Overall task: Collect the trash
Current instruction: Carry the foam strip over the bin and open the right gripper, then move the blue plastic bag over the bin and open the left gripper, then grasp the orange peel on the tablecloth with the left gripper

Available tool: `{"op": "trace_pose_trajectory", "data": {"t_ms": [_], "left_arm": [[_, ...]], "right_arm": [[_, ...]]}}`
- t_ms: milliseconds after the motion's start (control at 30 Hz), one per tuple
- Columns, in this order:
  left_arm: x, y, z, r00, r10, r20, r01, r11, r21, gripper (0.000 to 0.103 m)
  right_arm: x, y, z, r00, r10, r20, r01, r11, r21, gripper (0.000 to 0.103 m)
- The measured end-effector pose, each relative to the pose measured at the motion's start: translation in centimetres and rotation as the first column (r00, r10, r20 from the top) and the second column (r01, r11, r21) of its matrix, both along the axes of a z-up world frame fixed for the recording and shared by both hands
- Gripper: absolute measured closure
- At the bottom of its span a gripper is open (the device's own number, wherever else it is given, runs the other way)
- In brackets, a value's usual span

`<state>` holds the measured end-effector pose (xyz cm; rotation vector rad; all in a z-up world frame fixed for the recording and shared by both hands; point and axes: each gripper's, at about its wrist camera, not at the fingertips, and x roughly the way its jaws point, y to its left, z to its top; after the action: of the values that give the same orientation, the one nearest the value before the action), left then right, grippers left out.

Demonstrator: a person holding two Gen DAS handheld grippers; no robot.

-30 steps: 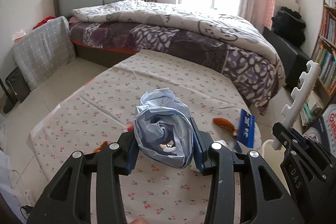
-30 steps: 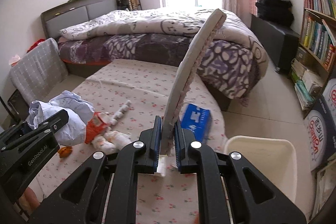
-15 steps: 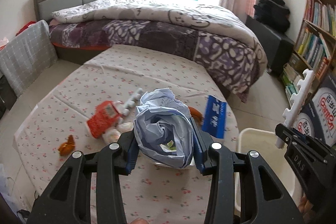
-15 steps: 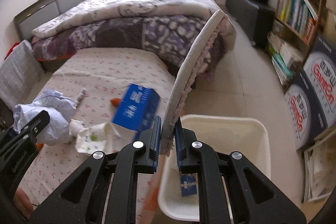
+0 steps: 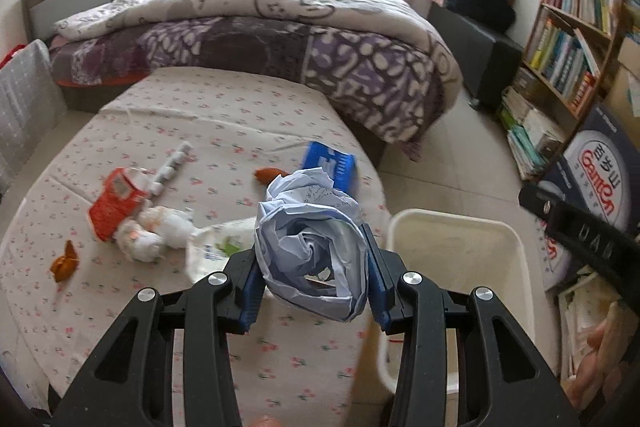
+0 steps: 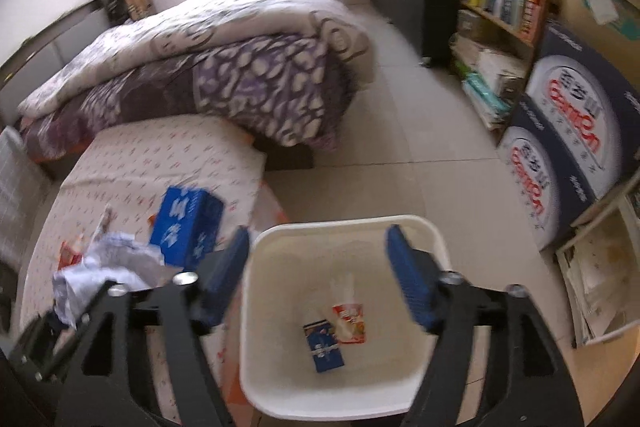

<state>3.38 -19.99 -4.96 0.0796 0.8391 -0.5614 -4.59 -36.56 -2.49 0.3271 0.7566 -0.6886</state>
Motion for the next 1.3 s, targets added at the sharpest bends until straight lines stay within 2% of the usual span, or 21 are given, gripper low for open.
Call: {"op": "trace_pose_trajectory", "data": {"t_ms": [167, 233, 367, 433, 500, 567, 633, 700, 833, 967, 1067, 1300], "left_arm": [[-1.3, -2.1, -0.3, 0.997, -0.071, -0.042, 0.07, 0.997, -0.03, 0.06], [-1.7, -2.8, -0.4, 0.993, -0.104, -0.061, 0.101, 0.994, -0.047, 0.06], [-2.4, -4.4, -1.1, 0.969, -0.197, -0.15, 0.18, 0.976, -0.122, 0.059], [-2.5, -4.9, -1.5, 0.947, -0.241, -0.213, 0.204, 0.962, -0.184, 0.057], [-2.6, -5.3, -1.9, 0.925, -0.279, -0.257, 0.22, 0.946, -0.238, 0.052], [-2.9, -5.6, -1.9, 0.913, -0.303, -0.272, 0.233, 0.937, -0.261, 0.046], [-2.9, -5.6, -1.8, 0.909, -0.311, -0.276, 0.236, 0.932, -0.275, 0.034], [-3.0, -5.5, -1.6, 0.916, -0.3, -0.267, 0.23, 0.936, -0.266, 0.03], [-2.9, -4.7, -1.3, 0.939, -0.253, -0.232, 0.207, 0.956, -0.208, 0.03], [-2.3, -3.2, -1.0, 0.972, -0.177, -0.155, 0.161, 0.981, -0.106, 0.03], [-1.7, -1.6, -1.0, 0.988, -0.119, -0.099, 0.116, 0.993, -0.036, 0.03], [0.9, 3.2, -1.8, 0.998, 0.018, -0.057, -0.014, 0.998, 0.066, 0.023]], "right_arm": [[-1.5, -2.2, 0.7, 0.996, -0.088, 0.016, 0.088, 0.996, -0.011, 0.013], [-2.0, -3.0, 0.8, 0.993, -0.112, 0.025, 0.112, 0.994, -0.004, 0.012], [-2.7, -4.1, 1.1, 0.989, -0.144, 0.04, 0.144, 0.99, 0.014, 0.012], [-3.0, -4.4, 1.2, 0.986, -0.158, 0.051, 0.157, 0.987, 0.024, 0.011], [-3.3, -4.6, 1.4, 0.984, -0.166, 0.061, 0.165, 0.986, 0.031, 0.01], [-3.4, -4.7, 1.6, 0.983, -0.169, 0.069, 0.166, 0.985, 0.035, 0.01], [-3.4, -4.7, 1.7, 0.983, -0.167, 0.074, 0.165, 0.986, 0.04, 0.01], [-3.4, -4.6, 1.8, 0.983, -0.166, 0.077, 0.163, 0.986, 0.046, 0.01], [-2.8, -3.8, 1.9, 0.985, -0.153, 0.082, 0.149, 0.988, 0.049, 0.009], [-2.0, -2.6, 2.2, 0.987, -0.135, 0.089, 0.131, 0.99, 0.045, 0.008], [-1.1, -1.3, 2.2, 0.99, -0.114, 0.089, 0.11, 0.993, 0.041, 0.007], [1.8, 2.1, 1.4, 0.998, -0.042, 0.046, 0.041, 0.999, 0.026, 0.007]]}}
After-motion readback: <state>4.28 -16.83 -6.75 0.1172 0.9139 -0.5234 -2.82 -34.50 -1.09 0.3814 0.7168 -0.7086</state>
